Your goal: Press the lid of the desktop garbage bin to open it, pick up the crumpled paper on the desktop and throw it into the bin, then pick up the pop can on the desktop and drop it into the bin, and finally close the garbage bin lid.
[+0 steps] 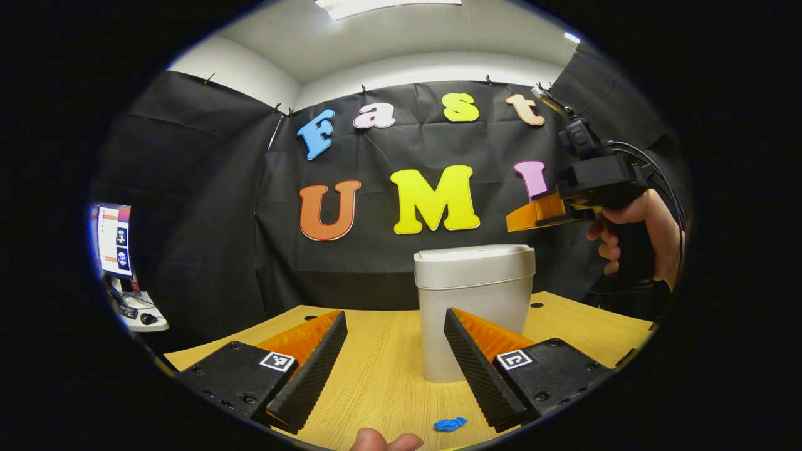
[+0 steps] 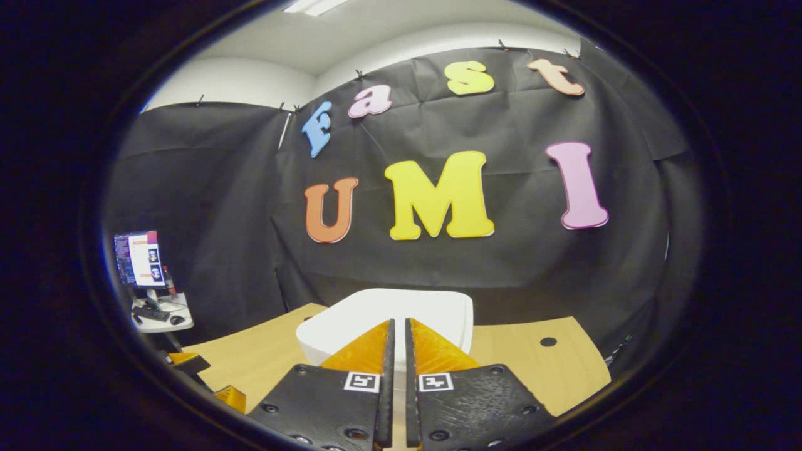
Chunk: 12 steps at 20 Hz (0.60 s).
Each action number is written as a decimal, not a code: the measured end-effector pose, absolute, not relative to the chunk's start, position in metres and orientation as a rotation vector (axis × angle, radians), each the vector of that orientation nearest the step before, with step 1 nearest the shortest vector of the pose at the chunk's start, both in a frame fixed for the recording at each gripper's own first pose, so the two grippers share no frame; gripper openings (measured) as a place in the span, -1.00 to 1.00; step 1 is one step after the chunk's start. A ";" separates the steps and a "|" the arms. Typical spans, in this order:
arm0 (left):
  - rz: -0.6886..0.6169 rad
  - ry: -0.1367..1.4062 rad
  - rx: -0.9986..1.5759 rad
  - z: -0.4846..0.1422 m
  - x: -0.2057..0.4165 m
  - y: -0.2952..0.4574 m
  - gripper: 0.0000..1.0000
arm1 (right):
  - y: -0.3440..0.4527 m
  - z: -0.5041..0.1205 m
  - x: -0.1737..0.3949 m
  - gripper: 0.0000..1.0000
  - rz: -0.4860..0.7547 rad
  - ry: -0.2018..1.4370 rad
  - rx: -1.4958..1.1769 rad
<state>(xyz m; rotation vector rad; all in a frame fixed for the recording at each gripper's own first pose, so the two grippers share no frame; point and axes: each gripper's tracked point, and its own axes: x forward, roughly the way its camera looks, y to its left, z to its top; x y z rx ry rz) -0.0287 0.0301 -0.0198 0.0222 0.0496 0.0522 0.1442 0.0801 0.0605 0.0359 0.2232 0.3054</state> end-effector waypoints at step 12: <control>0.036 0.099 -0.039 -0.041 -0.021 0.028 1.00 | 0.097 0.021 0.164 -0.92 0.347 0.349 -0.065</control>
